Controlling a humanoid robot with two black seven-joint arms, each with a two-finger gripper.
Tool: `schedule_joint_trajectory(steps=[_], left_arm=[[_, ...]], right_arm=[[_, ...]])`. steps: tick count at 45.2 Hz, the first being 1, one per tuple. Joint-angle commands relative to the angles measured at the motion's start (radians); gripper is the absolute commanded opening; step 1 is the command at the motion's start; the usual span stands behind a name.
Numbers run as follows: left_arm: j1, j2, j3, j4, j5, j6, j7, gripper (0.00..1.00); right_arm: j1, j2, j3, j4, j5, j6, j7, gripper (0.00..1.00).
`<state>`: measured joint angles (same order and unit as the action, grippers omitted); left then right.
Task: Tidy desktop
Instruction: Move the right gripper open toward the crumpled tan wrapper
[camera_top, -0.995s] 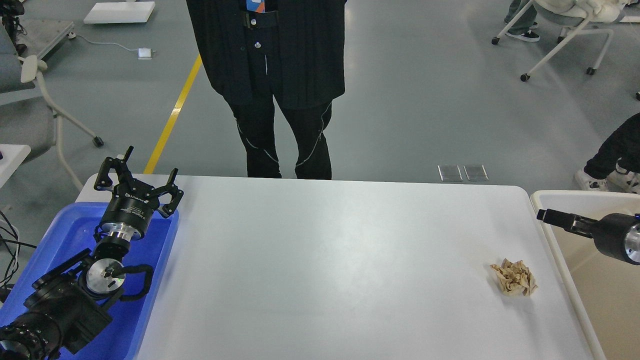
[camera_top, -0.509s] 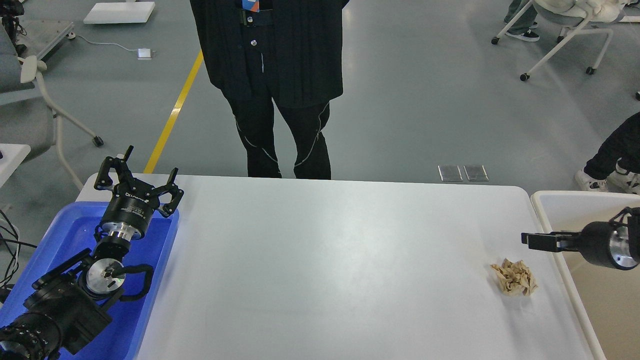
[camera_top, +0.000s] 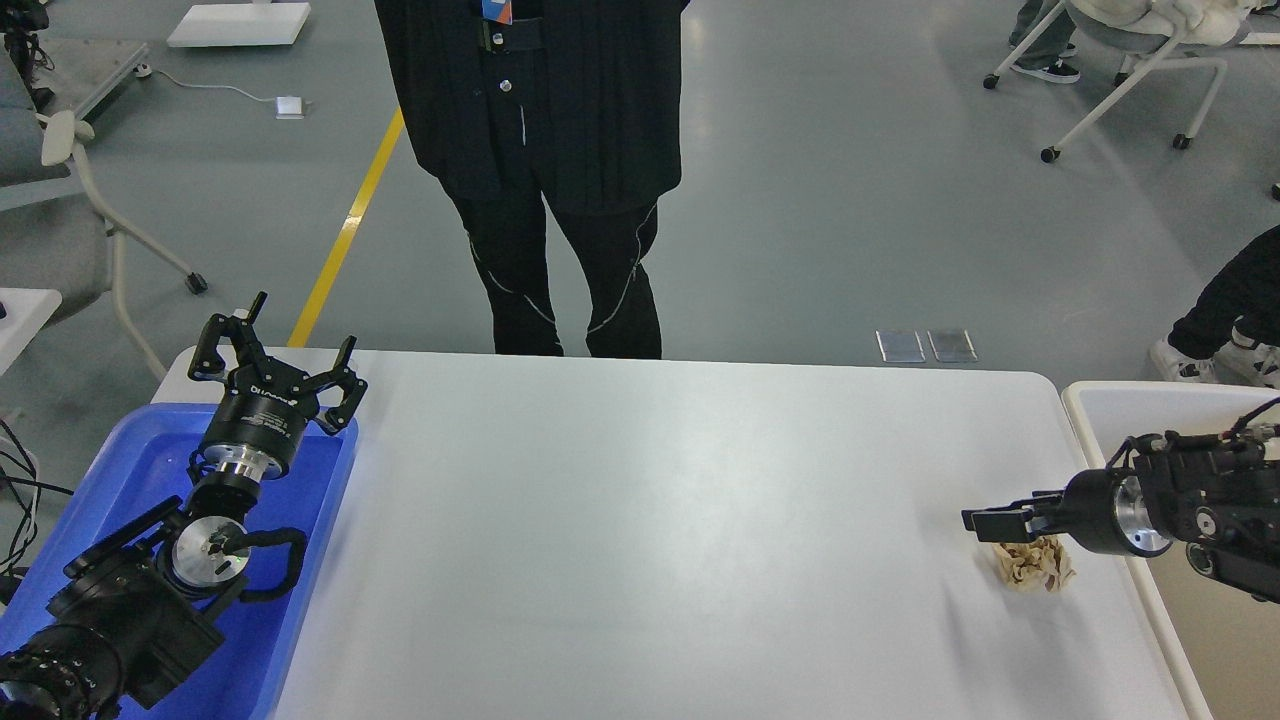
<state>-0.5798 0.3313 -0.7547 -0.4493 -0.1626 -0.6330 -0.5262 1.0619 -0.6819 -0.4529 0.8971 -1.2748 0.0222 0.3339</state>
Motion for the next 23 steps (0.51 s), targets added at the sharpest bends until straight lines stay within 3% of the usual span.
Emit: schedule_joint_trajectory(steps=[1,23], left_arm=[[0.0,0.0,0.0,0.0,0.0,-0.001,0.0,1.0],[0.0,0.0,0.0,0.0,0.0,0.001,0.0,1.0]], right_arm=[[-0.017,0.033,-0.004,-0.07,0.002,-0.001,0.0,1.0],[-0.094,0.036,-0.004,-0.109,0.002,-0.002,0.0,1.0]])
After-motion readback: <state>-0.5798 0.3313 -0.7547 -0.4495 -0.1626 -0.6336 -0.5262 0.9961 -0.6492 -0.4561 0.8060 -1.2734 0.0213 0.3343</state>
